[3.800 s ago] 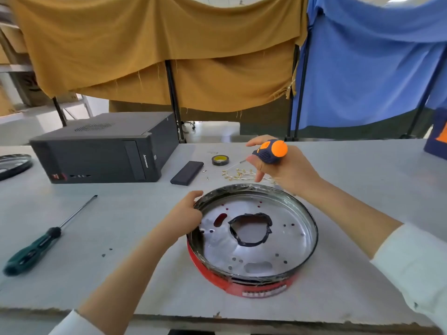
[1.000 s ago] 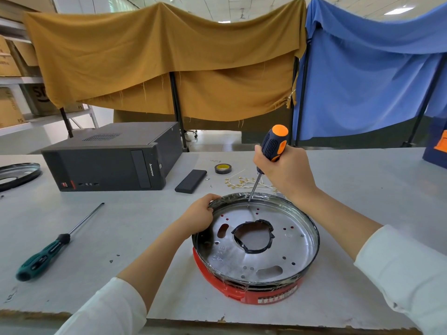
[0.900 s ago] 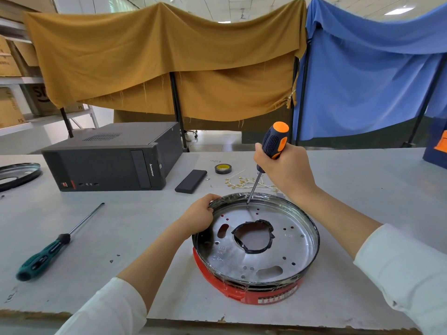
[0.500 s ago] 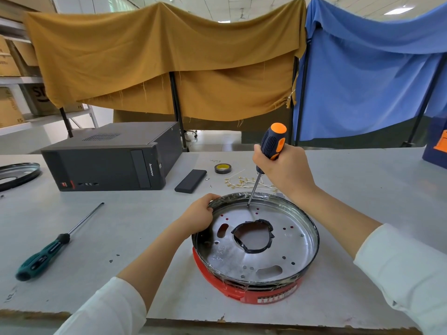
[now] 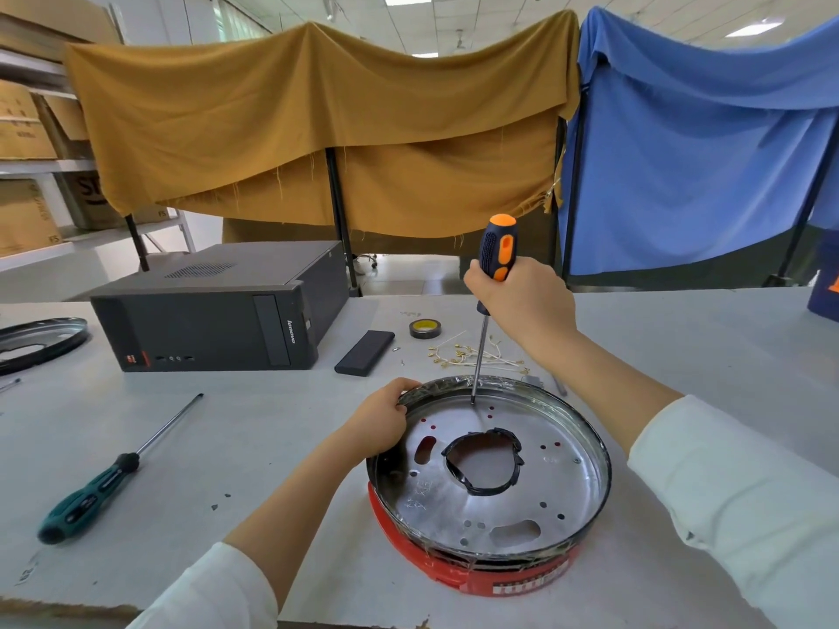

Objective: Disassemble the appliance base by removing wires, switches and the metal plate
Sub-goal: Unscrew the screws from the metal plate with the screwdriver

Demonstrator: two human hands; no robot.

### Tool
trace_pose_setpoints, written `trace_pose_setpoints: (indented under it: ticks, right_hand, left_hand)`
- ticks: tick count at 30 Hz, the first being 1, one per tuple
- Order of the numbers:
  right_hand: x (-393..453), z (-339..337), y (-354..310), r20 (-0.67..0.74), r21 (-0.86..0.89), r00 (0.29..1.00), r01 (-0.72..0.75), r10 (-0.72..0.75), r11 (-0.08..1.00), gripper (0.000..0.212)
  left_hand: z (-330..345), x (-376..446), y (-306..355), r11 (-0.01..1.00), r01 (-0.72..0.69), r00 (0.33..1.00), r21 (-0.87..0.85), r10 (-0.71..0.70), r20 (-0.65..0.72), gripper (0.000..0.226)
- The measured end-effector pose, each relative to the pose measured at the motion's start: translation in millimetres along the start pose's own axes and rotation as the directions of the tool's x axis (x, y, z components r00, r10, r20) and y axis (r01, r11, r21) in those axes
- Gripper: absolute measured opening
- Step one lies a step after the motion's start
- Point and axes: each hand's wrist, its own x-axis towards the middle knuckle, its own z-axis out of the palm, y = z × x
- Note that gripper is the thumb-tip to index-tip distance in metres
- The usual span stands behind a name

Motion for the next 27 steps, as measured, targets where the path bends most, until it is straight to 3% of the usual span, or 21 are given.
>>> trace_pose_setpoints:
  ticks: [10, 20, 27]
  right_hand:
    - [38, 13, 21, -0.037, -0.069, 0.98, -0.199, 0.197, 0.978, 0.038]
    - [45, 39, 5, -0.063, -0.251, 0.995, -0.092, 0.078, 0.964, 0.043]
    - [50, 44, 0, -0.06, -0.351, 0.992, -0.123, 0.109, 0.928, 0.041]
  left_hand:
    - [6, 4, -7, 0.999, -0.032, 0.999, 0.041, 0.033, -0.022, 0.045]
    - [19, 0, -3, 1.0, -0.01, 0.996, -0.026, 0.007, -0.094, 0.047]
    - [32, -10, 5, 0.994, 0.034, 0.987, -0.101, -0.05, -0.151, 0.051]
